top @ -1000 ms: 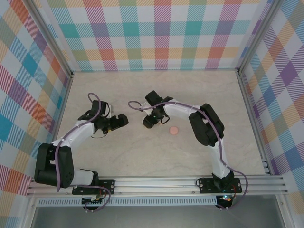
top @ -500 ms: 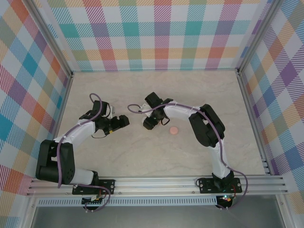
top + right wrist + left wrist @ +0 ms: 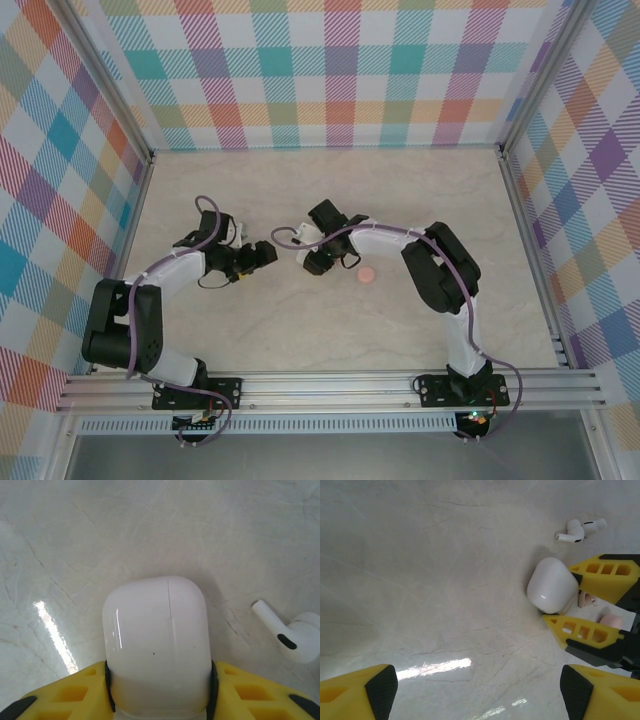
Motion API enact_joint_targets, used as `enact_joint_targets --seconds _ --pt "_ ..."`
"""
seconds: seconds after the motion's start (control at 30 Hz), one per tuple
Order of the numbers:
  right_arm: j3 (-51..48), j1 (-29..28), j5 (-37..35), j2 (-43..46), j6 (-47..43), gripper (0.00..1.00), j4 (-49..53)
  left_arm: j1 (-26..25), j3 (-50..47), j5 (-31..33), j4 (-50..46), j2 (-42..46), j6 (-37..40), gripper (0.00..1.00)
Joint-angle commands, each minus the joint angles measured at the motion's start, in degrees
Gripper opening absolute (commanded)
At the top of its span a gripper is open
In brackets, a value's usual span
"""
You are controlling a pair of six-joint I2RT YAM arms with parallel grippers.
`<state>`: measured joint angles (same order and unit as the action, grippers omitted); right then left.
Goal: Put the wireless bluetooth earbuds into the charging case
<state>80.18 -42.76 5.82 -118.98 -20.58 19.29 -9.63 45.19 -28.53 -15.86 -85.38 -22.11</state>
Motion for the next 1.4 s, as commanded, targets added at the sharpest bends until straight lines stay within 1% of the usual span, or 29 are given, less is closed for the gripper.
enact_joint_targets --seconds 0.0,0.1,0.3,0.63,0.73,0.97,1.1,1.37 --pt "-2.5 -0.8 2.8 1.2 -1.7 0.44 0.2 -0.6 1.9 -4.9 5.0 -1.5 -1.7 0.84" --pt "-2.7 -0.8 3.6 1.8 -1.2 0.44 -0.2 -0.6 1.8 -7.3 7.5 -3.6 -3.2 0.81" --pt "-3.5 -0.7 5.1 3.0 0.8 0.44 -1.8 -0.6 0.9 -10.0 11.4 -6.4 -5.3 0.72" --pt "-4.4 -0.3 8.0 5.5 3.4 0.44 -3.7 -0.7 -0.1 -13.8 15.8 -8.5 -7.1 0.71" --pt "-4.5 -0.1 8.9 5.9 4.0 0.44 -4.1 -0.9 -0.2 -14.0 16.6 -9.1 -7.6 0.71" --pt "-4.5 0.0 9.7 6.4 5.1 0.45 -4.6 -2.3 -0.1 -15.9 19.5 -10.9 -9.1 0.70" --pt "-4.3 0.0 10.2 6.5 5.9 0.45 -5.0 -2.9 -0.5 -17.7 22.9 -11.5 -11.1 0.69" --pt "-4.1 0.0 10.8 6.7 6.9 0.45 -5.7 -4.0 -0.2 -17.1 23.3 -13.3 -11.5 0.67"
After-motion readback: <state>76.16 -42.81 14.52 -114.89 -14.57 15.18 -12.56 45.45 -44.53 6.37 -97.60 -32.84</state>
